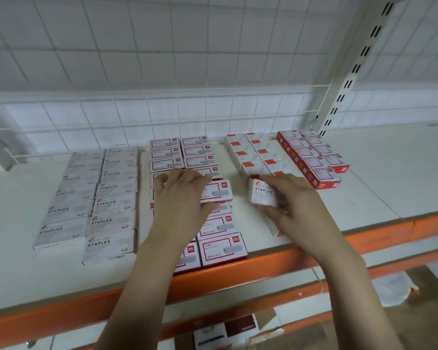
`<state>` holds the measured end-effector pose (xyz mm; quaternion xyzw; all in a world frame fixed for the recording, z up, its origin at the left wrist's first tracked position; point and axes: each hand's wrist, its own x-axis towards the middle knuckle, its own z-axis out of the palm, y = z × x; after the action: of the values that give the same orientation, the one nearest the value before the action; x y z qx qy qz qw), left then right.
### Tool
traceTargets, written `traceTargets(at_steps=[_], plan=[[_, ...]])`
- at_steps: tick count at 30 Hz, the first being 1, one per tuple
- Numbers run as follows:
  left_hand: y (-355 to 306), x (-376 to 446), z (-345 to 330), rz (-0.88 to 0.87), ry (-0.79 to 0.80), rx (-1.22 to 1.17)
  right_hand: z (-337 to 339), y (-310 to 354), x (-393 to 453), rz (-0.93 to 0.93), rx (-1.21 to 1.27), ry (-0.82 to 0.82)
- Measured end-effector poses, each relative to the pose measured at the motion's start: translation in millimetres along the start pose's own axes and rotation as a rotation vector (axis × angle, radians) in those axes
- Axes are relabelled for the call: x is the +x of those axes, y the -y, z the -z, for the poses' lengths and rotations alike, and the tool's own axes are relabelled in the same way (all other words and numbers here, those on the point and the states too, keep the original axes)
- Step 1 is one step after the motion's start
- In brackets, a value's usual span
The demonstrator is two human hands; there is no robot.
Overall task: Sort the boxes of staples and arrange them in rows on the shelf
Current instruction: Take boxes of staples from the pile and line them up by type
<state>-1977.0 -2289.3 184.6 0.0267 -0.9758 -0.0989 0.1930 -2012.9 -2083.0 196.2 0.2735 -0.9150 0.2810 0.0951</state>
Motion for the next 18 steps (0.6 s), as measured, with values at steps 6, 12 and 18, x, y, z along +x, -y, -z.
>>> traceTargets(at_steps=[6, 12, 18], plan=[[-2, 6, -4, 0.041, 0.087, 0.037, 0, -7, 4, 0.01, 0.011, 0.004], [0, 8, -6, 0.064, 0.121, 0.019, -5, -4, 11, 0.042, 0.005, 0.039], [6, 4, -7, 0.053, 0.103, 0.023, -7, 0, 12, 0.044, -0.003, 0.048]])
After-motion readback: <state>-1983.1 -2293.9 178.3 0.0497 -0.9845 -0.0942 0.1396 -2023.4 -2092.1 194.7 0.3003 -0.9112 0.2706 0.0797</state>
